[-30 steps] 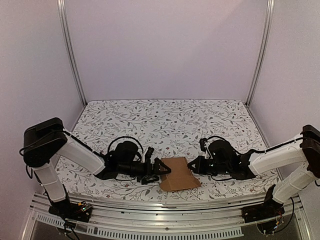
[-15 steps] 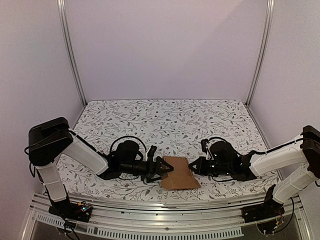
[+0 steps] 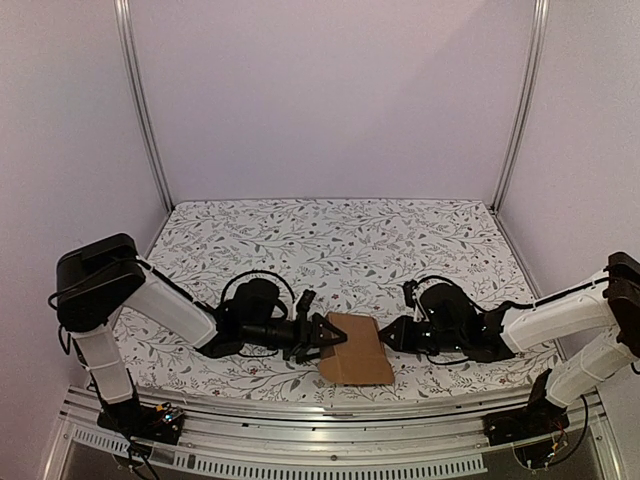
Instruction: Fold the paper box
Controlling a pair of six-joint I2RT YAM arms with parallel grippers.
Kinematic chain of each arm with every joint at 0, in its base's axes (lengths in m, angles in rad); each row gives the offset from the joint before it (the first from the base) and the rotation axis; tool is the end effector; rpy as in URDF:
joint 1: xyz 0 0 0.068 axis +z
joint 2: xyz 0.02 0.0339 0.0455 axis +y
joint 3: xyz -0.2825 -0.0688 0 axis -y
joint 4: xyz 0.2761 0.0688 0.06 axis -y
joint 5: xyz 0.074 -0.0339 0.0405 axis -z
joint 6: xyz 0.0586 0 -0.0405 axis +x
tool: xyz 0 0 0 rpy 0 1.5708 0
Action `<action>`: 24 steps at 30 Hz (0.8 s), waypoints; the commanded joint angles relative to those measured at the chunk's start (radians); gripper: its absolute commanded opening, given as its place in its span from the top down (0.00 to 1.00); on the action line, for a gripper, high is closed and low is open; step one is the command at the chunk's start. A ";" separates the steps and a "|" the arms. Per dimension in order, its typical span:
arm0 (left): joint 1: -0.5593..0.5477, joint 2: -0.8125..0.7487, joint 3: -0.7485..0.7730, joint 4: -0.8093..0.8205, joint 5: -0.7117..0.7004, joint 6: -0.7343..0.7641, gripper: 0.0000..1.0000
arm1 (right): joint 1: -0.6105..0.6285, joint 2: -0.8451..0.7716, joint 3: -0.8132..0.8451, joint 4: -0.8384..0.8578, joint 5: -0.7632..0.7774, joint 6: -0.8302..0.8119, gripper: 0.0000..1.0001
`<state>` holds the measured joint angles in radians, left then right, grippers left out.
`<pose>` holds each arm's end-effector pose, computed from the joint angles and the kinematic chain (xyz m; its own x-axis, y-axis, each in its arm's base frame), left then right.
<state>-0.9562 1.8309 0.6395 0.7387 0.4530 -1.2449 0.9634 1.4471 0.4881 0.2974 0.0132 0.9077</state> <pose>0.1893 -0.3126 0.0968 -0.9917 -0.0721 -0.1066 0.0689 0.4016 -0.9132 0.1704 0.2438 0.1208 -0.8582 0.1459 -0.4921 -0.2254 0.7541 0.6168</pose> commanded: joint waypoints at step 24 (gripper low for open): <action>0.234 -0.282 -0.059 -0.049 0.419 -0.062 0.57 | 0.008 -0.386 0.252 -0.472 -0.114 -0.755 0.14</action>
<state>-0.7769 1.6146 0.5861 0.7177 0.7376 -1.2987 0.9684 1.0649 0.6640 -0.1036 -0.0357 0.3904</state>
